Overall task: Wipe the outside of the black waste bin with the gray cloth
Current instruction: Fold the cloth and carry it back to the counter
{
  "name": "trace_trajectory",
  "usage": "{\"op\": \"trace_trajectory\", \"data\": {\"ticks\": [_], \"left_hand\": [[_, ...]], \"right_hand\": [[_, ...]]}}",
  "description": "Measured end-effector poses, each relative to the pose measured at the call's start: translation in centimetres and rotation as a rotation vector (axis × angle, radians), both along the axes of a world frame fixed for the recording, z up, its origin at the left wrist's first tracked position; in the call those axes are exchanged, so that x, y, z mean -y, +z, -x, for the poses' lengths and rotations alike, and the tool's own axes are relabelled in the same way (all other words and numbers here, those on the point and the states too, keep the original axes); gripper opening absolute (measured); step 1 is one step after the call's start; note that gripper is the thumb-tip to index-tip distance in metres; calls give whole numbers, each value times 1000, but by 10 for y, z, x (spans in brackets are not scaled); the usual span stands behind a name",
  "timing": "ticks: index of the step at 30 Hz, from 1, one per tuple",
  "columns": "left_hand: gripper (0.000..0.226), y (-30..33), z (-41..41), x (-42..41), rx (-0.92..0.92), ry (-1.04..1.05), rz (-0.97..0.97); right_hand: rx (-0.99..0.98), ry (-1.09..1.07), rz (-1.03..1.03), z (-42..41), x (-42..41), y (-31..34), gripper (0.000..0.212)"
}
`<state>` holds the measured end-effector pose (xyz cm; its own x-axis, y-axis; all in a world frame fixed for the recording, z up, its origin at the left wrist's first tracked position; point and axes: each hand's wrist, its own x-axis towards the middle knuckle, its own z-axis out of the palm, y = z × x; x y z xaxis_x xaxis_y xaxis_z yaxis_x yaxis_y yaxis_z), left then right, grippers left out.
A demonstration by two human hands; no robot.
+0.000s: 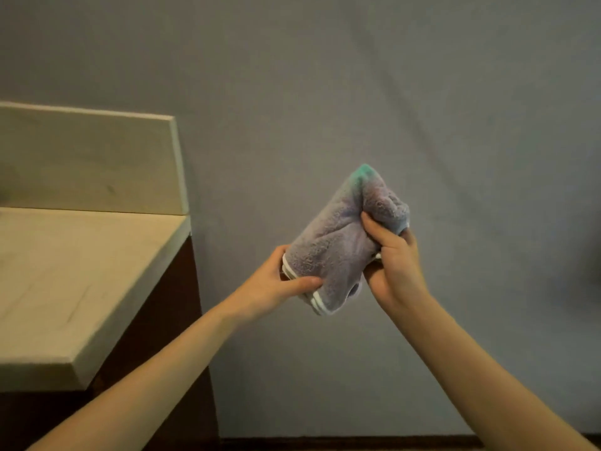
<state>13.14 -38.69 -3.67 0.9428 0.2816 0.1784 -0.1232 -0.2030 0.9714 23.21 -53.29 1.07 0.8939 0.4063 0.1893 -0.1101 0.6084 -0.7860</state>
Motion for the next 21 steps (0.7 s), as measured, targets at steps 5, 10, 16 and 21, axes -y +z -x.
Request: {"op": "trace_trajectory", "data": {"ticks": [5,10,16,21], "left_hand": [[52,36,29,-79,86,108,-81],[51,52,72,-159,139,147,-88],[55,49,117,-250,236,230,-92],[55,49,137,-299,319,325,-136]], "right_hand": [[45,64,-20,17,-64,9,49],[96,69,-51,56,-132,7,49],[232,41,87,102,-207,0,41],[307,16,249,123,-248,-8,37]]}}
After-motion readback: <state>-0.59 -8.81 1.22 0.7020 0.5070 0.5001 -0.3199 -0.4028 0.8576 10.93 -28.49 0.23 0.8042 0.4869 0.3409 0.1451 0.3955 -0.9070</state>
